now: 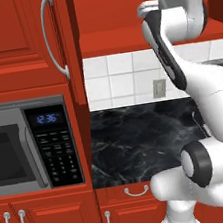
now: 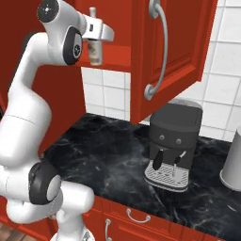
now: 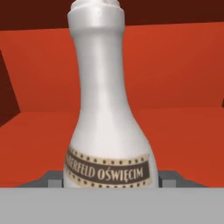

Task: There is a bowl on the dining counter. Grab a lemon wedge from the fridge and place it in the bowl. Then get the liquor bottle and glass cup from the cabinet and place them next to the bowl.

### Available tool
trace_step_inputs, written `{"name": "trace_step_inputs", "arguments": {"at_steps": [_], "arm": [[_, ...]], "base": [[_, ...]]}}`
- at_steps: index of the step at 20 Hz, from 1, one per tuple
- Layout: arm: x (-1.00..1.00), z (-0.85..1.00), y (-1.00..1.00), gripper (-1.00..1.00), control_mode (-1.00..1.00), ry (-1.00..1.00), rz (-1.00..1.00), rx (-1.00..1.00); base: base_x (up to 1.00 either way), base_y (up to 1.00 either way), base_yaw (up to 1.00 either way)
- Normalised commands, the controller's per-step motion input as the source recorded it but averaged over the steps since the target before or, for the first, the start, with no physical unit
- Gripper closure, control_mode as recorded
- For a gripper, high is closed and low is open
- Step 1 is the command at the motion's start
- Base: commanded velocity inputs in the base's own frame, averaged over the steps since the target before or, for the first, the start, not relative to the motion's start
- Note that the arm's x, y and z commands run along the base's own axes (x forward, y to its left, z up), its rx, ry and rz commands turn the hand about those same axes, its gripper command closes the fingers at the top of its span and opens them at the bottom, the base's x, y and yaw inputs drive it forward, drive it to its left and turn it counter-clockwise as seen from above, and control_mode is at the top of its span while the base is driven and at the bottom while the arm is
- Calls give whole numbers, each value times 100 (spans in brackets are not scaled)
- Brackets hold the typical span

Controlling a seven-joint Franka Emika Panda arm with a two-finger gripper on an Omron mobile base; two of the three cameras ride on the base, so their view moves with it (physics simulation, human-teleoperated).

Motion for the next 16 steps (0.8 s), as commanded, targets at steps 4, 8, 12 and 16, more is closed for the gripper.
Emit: {"name": "trace_step_inputs", "arguments": {"at_steps": [4, 8, 12, 16], "arm": [[-100, -8, 29, 100, -100, 0, 0, 0], [-100, -12, 14, 100, -100, 0, 0, 0], [-83, -36, 1, 100, -100, 10, 0, 0], [-47, -38, 0, 100, -100, 11, 0, 0]], "base": [[0, 0, 0], [0, 0, 0], [0, 0, 0], [0, 0, 0]]}}
